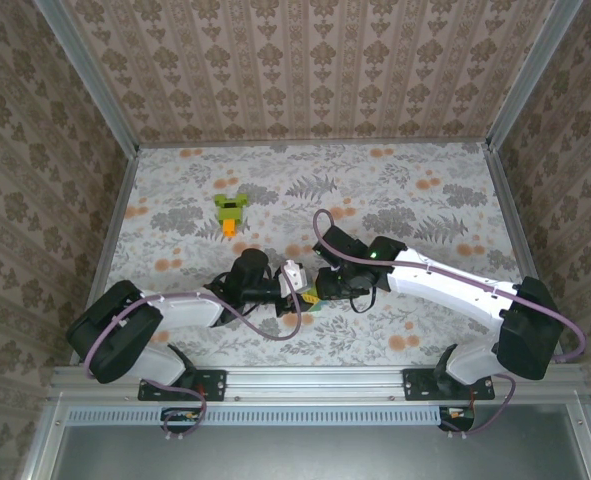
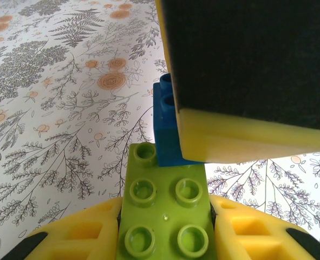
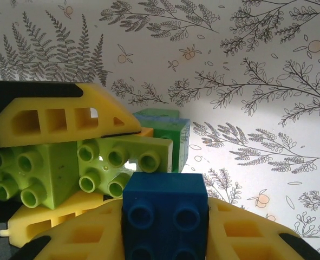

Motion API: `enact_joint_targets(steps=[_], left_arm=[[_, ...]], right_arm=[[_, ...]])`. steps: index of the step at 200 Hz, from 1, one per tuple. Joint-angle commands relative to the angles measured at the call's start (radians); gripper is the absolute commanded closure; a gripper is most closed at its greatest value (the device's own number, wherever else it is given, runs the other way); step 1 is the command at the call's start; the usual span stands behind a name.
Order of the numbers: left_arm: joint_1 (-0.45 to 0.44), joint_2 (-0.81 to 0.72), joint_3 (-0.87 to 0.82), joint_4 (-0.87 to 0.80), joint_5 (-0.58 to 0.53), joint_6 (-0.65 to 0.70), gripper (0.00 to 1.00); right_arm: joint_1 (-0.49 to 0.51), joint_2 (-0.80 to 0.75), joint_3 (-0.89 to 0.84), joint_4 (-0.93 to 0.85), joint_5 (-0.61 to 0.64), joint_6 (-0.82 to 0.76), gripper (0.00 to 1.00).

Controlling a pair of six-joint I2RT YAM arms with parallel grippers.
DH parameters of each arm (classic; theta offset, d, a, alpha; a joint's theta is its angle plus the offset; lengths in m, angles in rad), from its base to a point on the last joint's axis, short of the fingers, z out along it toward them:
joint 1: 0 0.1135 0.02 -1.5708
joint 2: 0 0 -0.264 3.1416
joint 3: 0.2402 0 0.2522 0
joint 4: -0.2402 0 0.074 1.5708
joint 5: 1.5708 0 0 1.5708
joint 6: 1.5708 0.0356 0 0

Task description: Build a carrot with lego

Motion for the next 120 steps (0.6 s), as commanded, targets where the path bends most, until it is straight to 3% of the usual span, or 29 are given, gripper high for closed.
enact_joint_targets(steps=[1, 120], left_arm=[[-0.003, 0.023, -0.01, -0.025, 0.023, 0.011, 0.69], [-0.002, 0.032, -0.003, -0.032, 0.024, 0.011, 0.69]], right_arm=[[-0.002, 0.033, 0.01, 0.014, 0.051, 0.008, 0.79], [-0.002, -0.036, -0.004, 0.025, 0.073, -0.03, 0.8]])
